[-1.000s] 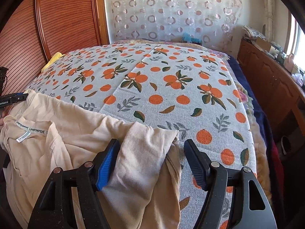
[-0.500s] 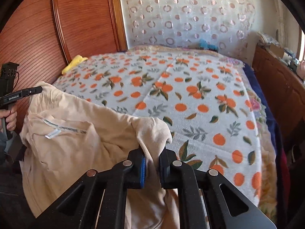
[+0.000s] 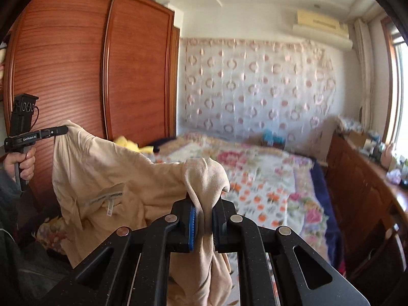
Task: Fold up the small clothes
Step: 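Lift the shirt high with both tools and swing it over toward the collar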
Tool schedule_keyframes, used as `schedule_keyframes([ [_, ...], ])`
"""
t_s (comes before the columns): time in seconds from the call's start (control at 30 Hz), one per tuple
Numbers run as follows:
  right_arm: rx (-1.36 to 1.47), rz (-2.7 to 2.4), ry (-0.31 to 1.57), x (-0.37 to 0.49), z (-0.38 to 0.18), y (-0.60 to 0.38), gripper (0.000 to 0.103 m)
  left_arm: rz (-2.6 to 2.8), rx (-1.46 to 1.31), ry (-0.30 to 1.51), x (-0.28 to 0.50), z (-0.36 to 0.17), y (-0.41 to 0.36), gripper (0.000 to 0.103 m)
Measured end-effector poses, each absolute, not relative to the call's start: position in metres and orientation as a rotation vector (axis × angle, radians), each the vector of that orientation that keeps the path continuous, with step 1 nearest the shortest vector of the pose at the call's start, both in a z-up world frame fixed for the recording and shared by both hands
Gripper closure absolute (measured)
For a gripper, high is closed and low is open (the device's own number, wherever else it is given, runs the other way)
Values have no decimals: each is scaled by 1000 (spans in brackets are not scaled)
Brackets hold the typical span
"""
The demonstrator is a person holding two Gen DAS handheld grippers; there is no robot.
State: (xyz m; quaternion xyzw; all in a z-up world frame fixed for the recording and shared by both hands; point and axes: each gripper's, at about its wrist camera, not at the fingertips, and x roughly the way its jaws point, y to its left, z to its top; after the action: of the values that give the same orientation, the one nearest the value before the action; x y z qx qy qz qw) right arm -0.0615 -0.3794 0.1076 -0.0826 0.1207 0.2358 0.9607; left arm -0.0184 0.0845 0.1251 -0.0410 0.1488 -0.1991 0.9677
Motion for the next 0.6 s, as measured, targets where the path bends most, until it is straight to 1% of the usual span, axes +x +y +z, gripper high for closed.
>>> schedule_keyframes([
  [0.2,-234,455,106,-86,174,-388,93,-378,-45,178,-12,192,96,93],
  [0.3,-259,444,55,-93,203,-389,93,-351,-24,130,-8,217,100,93],
  [0.47,-298,420,14,-92,228,-383,93,-308,2,93,7,244,106,93],
  [0.6,-312,390,29,-57,228,-366,93,-244,29,115,40,247,112,93],
])
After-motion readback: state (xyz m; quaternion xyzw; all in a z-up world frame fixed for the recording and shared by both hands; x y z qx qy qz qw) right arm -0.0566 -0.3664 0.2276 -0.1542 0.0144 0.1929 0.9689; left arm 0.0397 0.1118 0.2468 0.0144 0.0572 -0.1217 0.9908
